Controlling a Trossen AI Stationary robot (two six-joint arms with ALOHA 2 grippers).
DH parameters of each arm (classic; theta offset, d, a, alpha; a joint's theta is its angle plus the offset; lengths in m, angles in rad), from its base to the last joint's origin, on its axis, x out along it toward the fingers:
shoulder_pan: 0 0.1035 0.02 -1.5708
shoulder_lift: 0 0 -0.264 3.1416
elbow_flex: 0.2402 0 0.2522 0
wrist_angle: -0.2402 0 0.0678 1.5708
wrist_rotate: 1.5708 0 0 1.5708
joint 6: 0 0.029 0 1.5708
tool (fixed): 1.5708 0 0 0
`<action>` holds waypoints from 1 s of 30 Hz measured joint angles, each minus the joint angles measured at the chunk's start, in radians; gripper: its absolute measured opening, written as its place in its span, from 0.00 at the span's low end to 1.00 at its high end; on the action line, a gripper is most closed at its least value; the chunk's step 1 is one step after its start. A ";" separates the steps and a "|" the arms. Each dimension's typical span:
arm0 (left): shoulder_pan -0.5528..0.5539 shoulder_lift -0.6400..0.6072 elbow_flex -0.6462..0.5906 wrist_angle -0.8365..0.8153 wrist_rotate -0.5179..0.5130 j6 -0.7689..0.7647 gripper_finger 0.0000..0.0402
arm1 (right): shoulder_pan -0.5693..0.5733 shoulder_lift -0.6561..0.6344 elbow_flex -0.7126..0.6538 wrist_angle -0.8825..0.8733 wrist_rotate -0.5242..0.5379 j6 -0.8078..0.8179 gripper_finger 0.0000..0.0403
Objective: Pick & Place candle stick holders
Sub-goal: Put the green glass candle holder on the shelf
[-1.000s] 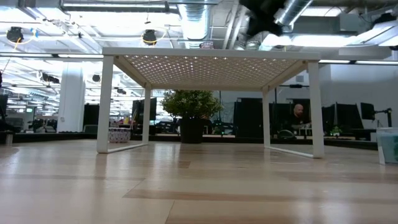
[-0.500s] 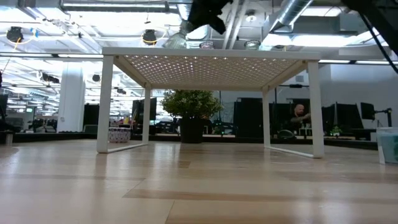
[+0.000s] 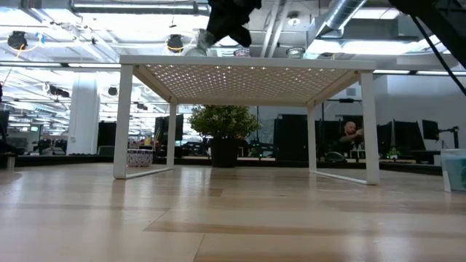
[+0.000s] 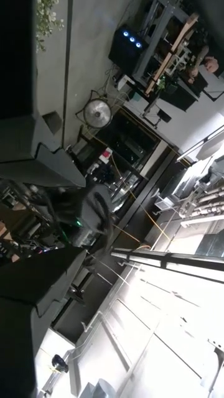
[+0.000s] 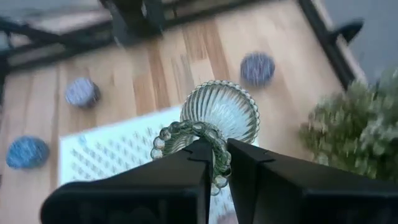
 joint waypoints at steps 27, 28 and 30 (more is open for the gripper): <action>0.000 0.000 0.000 0.000 -0.003 0.000 0.42 | 0.000 0.059 0.003 -0.032 0.000 -0.042 0.12; 0.000 0.000 0.000 0.000 -0.003 0.000 0.42 | 0.000 0.059 0.003 -0.032 0.000 -0.046 0.14; 0.000 0.000 0.000 0.000 -0.003 0.000 0.42 | 0.000 0.059 0.003 -0.032 0.001 -0.052 0.16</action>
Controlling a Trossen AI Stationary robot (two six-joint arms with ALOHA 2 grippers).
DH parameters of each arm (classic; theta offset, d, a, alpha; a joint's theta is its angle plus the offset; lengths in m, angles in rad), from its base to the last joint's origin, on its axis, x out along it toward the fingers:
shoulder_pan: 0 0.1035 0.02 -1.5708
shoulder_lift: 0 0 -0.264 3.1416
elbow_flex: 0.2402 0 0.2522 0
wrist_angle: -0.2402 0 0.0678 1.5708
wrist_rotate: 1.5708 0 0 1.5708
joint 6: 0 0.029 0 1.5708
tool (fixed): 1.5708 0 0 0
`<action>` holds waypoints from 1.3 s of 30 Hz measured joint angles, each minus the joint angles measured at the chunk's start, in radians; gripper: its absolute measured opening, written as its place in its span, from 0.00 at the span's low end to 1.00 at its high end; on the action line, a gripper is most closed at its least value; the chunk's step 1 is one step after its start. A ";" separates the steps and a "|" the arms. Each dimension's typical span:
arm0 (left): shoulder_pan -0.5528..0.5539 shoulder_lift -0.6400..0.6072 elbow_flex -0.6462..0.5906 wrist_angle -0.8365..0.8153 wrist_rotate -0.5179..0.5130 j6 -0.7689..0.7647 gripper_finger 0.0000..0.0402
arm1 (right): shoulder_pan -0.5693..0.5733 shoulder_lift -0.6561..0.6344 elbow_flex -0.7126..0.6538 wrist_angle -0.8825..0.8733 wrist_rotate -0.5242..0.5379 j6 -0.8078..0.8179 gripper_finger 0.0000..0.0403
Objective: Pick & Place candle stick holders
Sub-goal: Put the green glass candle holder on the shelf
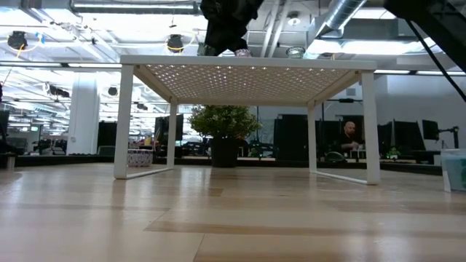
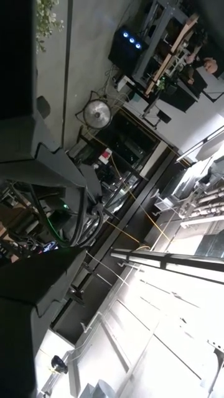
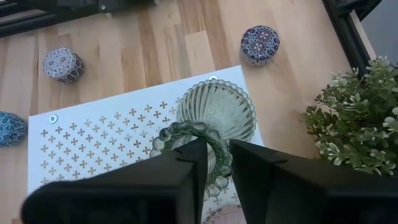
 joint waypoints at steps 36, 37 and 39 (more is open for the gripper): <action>0.000 0.000 0.000 -0.001 0.000 0.000 0.42 | 0.001 0.002 -0.001 0.009 -0.027 -0.033 0.18; 0.000 0.000 0.000 -0.001 0.000 0.000 0.42 | 0.001 0.002 -0.001 0.009 -0.027 -0.033 0.18; 0.000 0.000 0.000 -0.001 0.000 0.000 0.42 | 0.001 0.002 -0.001 0.009 -0.027 -0.033 0.18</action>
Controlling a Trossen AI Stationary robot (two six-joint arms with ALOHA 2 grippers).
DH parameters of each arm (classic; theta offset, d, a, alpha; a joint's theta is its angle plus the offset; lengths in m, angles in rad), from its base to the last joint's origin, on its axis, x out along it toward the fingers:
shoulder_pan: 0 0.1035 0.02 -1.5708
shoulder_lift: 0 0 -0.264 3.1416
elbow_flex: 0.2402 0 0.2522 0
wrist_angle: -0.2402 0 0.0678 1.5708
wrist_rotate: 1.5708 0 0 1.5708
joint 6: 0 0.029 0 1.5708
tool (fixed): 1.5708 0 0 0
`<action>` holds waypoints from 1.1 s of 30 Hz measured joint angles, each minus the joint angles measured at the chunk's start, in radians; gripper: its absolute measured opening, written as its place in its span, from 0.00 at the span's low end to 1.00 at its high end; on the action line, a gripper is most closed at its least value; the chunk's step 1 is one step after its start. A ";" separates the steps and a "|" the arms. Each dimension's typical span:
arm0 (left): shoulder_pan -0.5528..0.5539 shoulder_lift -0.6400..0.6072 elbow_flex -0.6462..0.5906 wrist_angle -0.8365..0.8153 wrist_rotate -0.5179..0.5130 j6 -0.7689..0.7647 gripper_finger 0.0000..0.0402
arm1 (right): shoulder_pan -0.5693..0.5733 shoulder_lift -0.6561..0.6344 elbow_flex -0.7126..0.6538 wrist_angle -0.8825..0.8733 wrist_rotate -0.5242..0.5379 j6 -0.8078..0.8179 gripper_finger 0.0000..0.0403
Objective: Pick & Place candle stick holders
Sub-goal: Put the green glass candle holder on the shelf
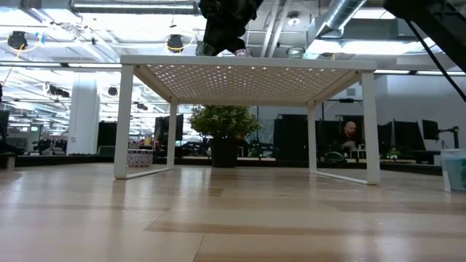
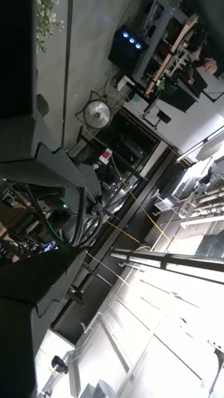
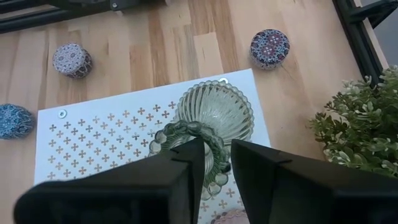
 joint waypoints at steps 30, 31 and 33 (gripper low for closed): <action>0.000 0.000 0.000 0.000 0.000 0.000 0.42 | -0.016 -0.005 0.000 -0.007 0.032 -0.001 0.50; 0.000 0.000 0.000 0.000 0.000 0.000 0.42 | -0.016 -0.005 0.001 -0.007 0.032 -0.001 0.51; 0.000 0.000 0.000 0.000 0.000 0.000 0.42 | -0.020 -0.005 0.015 -0.027 0.032 -0.001 0.54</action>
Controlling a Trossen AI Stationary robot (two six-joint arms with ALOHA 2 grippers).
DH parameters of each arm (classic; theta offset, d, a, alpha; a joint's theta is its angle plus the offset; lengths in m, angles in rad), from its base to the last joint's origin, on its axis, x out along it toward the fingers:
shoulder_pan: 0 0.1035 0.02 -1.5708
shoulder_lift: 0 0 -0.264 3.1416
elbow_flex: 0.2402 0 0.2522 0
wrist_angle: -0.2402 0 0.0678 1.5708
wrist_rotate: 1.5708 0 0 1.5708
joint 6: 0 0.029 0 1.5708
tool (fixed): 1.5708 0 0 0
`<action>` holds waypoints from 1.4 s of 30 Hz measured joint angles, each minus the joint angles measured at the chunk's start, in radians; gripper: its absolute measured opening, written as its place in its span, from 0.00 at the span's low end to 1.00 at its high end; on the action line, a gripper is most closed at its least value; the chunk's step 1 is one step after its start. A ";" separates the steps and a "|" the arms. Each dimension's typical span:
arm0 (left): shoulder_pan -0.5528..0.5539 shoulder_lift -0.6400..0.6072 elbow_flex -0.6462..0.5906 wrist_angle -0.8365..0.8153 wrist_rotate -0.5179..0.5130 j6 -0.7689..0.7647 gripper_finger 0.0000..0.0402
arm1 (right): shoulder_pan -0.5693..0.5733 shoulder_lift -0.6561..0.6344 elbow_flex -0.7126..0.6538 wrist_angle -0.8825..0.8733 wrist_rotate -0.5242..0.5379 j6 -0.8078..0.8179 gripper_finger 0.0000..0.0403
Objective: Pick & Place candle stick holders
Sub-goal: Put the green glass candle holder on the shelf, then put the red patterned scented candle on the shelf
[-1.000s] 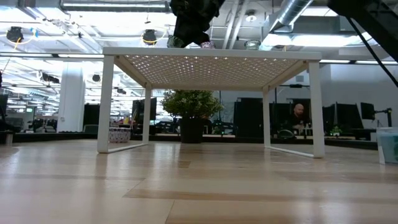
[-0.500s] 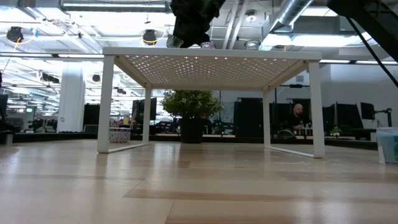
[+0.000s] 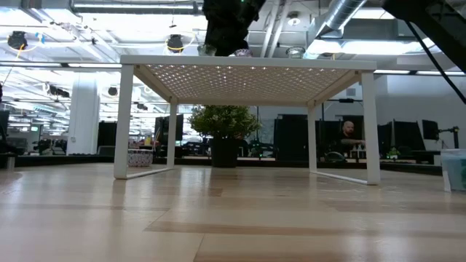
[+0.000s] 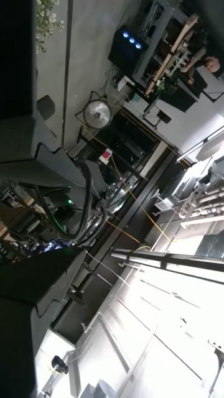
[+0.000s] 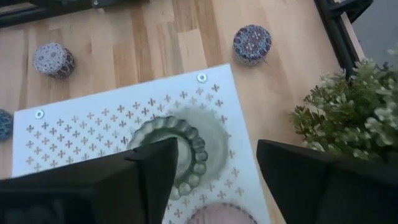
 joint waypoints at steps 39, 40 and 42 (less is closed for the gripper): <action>0.099 0.041 0.000 -0.332 -0.337 0.105 0.01 | 0.012 -0.442 0.012 -0.298 0.264 0.038 0.12; 0.124 0.046 0.000 -0.343 -0.306 0.101 0.01 | 0.014 -0.461 0.012 -0.312 0.285 0.045 0.12; 0.180 0.058 0.000 -0.363 -0.210 0.079 0.01 | 0.013 -0.497 0.012 -0.336 0.323 0.060 0.13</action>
